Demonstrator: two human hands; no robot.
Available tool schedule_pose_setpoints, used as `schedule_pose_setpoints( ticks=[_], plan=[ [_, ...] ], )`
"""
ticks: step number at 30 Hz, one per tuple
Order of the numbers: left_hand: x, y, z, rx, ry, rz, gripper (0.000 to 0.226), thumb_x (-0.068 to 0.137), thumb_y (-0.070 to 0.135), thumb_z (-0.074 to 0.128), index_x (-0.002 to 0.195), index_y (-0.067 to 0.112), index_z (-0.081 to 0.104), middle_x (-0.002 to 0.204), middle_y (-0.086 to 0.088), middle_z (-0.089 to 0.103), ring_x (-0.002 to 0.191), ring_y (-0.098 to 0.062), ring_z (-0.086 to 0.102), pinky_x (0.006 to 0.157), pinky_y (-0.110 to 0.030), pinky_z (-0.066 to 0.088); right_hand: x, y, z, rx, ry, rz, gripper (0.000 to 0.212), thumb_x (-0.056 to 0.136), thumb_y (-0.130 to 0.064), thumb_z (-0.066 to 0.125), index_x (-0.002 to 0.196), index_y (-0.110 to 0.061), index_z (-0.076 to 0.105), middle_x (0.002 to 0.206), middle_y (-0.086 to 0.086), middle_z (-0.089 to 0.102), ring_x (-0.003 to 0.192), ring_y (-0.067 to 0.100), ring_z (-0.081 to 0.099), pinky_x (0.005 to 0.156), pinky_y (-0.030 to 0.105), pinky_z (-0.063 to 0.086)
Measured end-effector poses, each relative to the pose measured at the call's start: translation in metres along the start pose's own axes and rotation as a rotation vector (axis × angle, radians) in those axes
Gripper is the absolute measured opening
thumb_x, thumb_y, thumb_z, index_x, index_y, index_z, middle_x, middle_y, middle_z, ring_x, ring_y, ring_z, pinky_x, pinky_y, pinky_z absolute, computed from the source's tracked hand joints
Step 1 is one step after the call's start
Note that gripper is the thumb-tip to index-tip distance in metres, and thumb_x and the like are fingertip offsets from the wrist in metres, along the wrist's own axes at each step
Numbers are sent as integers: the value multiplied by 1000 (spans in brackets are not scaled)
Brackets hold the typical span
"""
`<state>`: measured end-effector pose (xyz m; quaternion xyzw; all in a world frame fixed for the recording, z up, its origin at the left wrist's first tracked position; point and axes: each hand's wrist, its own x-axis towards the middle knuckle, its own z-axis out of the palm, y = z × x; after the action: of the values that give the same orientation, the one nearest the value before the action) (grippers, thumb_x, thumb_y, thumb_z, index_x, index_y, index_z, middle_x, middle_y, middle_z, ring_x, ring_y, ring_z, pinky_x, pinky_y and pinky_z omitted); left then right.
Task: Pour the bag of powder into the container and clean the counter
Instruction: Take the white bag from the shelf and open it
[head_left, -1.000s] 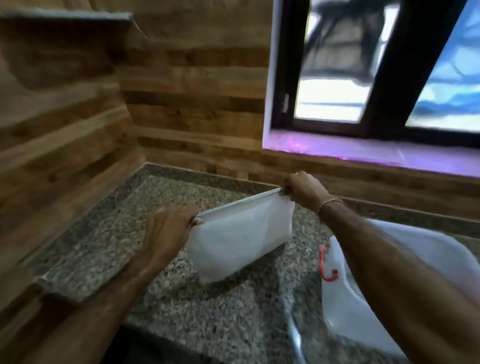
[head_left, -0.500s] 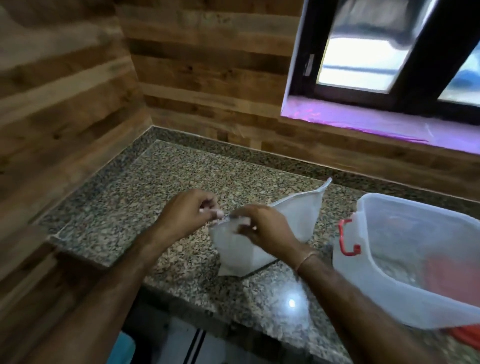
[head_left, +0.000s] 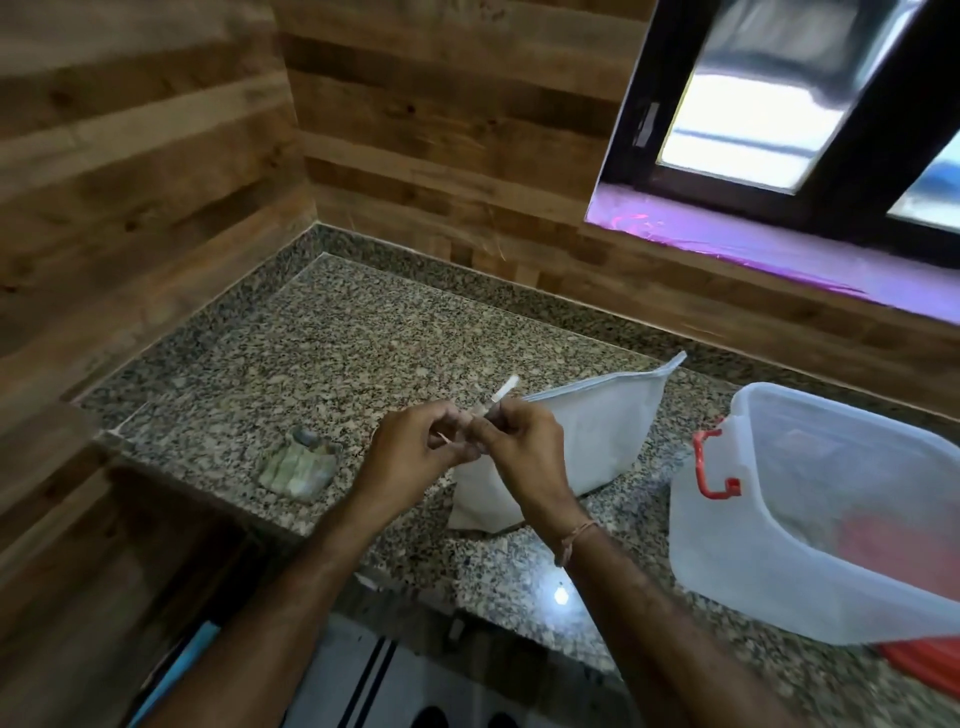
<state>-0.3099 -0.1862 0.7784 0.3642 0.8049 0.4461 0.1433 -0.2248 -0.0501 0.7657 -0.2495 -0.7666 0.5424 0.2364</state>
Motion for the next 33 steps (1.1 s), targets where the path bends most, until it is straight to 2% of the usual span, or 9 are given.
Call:
schedule_pose_setpoints(
  ticks=[4,7,11,13,15,19,23,28,33],
  plan=[
    [5,-4,10,150,189,107,40,87,23,78,64,32,47,55,15,51,54,4,53,51,-13,33,5,-1,-2,-77,10,8,32,88,-24,82,63,-14,64,60,-1,66,58,7,58,57,26,47],
    [2,-9,4,151,166,128,27,86,25,77,68,27,57,57,14,54,54,2,51,52,-17,36,11,-2,-12,-126,59,31,25,89,-30,81,71,-16,71,73,1,75,74,19,73,69,33,59],
    [0,-15,-8,138,75,77,22,79,23,75,66,19,57,59,6,56,54,-5,48,55,-26,41,31,17,-64,-118,231,140,24,91,-34,79,82,-11,75,77,3,73,74,15,68,75,32,59],
    [8,-7,-10,255,-18,68,17,77,31,70,72,21,57,66,7,60,61,-11,56,60,-30,50,37,25,-82,-129,267,152,33,89,-35,81,70,-10,69,64,4,64,62,14,56,64,36,51],
    [24,12,-4,416,-114,90,15,81,41,69,89,29,63,85,13,68,75,-12,64,72,-34,57,38,27,-79,-148,252,154,35,88,-36,80,72,-7,69,69,9,70,66,22,64,66,45,58],
    [69,46,38,674,-173,138,52,86,68,61,118,27,63,104,5,69,94,-20,66,83,-37,51,36,25,-66,-143,224,110,31,91,-35,77,77,-8,72,77,9,76,80,29,75,76,52,62],
    [84,58,64,799,-131,219,32,95,53,61,99,23,71,93,3,73,87,-18,69,71,-27,40,42,29,-80,-246,264,69,38,91,-37,76,73,-5,68,71,13,72,71,32,68,62,45,56],
    [69,42,32,816,-162,211,29,97,53,57,87,29,69,74,12,57,69,-7,53,66,-23,34,66,33,-118,-132,381,154,32,92,-30,77,74,-5,70,72,5,76,67,13,71,64,32,56],
    [86,52,41,862,-202,143,25,98,50,56,96,25,59,98,-2,69,94,-26,66,71,-33,36,81,37,-107,-143,272,106,37,91,-27,78,58,-19,61,66,0,75,69,16,76,75,46,64]
  ],
)
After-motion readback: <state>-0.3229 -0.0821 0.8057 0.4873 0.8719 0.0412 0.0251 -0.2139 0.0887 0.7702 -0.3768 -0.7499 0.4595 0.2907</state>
